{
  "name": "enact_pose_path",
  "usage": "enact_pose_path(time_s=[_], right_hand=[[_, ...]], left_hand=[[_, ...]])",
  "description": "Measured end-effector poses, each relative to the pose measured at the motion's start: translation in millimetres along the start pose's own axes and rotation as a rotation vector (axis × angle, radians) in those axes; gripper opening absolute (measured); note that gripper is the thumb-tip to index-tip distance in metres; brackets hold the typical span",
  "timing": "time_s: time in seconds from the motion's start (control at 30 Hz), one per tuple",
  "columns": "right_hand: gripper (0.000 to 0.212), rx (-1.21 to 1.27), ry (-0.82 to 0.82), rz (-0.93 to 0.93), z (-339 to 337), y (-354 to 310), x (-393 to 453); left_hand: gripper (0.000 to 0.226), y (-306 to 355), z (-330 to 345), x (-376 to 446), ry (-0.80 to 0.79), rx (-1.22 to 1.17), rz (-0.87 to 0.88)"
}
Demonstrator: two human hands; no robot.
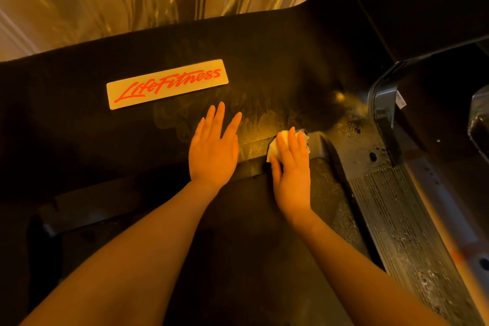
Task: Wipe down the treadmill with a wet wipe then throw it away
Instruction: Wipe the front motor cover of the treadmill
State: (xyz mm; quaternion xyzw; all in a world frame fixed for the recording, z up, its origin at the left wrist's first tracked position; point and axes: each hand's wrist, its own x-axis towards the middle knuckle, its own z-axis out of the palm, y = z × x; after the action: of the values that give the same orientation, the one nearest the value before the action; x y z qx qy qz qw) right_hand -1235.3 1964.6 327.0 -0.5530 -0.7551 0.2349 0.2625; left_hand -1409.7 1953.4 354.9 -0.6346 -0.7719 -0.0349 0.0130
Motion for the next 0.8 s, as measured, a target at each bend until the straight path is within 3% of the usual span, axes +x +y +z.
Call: enact_pose_path(time_s=[0.8], right_hand=[[0.051, 0.038, 0.072, 0.063, -10, 15, 13]], left_hand=[[0.055, -1, 2, 1, -0.024, -0.008, -0.007]])
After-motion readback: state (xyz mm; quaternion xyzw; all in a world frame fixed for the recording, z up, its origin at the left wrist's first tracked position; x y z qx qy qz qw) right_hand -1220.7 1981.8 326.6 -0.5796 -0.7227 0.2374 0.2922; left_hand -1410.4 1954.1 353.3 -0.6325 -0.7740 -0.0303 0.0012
